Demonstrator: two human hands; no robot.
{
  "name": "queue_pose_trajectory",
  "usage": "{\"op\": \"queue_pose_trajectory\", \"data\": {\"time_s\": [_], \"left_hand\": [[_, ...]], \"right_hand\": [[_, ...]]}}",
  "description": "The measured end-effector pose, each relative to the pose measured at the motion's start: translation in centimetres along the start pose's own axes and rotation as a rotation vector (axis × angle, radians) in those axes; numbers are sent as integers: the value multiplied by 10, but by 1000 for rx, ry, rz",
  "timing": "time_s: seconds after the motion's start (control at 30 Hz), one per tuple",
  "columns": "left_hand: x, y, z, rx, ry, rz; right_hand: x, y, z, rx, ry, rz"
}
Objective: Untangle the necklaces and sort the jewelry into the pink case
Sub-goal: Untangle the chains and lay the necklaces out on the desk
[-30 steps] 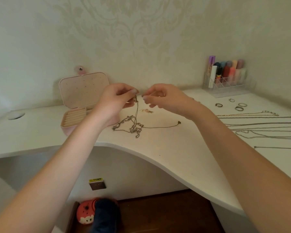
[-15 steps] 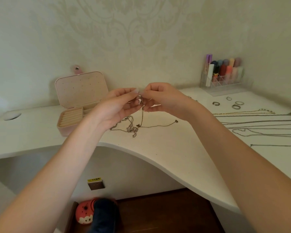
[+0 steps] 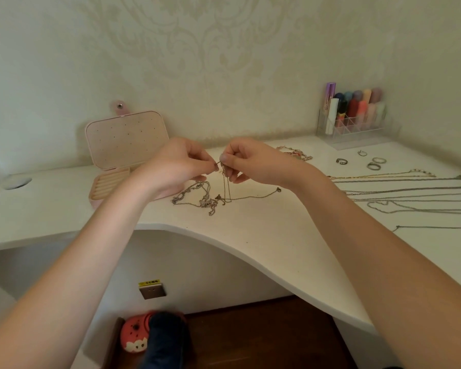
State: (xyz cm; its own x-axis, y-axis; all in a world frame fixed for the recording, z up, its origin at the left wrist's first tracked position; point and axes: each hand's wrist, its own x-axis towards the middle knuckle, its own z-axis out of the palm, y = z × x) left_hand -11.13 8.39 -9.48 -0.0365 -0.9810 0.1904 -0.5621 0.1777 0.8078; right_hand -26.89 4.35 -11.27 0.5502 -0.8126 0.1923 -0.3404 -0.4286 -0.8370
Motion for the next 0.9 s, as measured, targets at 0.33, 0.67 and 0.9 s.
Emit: {"op": "queue_pose_trajectory", "data": {"time_s": [0.33, 0.67, 0.9], "left_hand": [[-1, 8, 1, -51, 12, -76], [-1, 1, 24, -549, -76, -295], [2, -4, 15, -566, -59, -159]], "right_hand": [[-2, -5, -1, -18, -82, 14], [0, -2, -4, -169, 103, -100], [-3, -6, -6, 2, 70, -25]]}}
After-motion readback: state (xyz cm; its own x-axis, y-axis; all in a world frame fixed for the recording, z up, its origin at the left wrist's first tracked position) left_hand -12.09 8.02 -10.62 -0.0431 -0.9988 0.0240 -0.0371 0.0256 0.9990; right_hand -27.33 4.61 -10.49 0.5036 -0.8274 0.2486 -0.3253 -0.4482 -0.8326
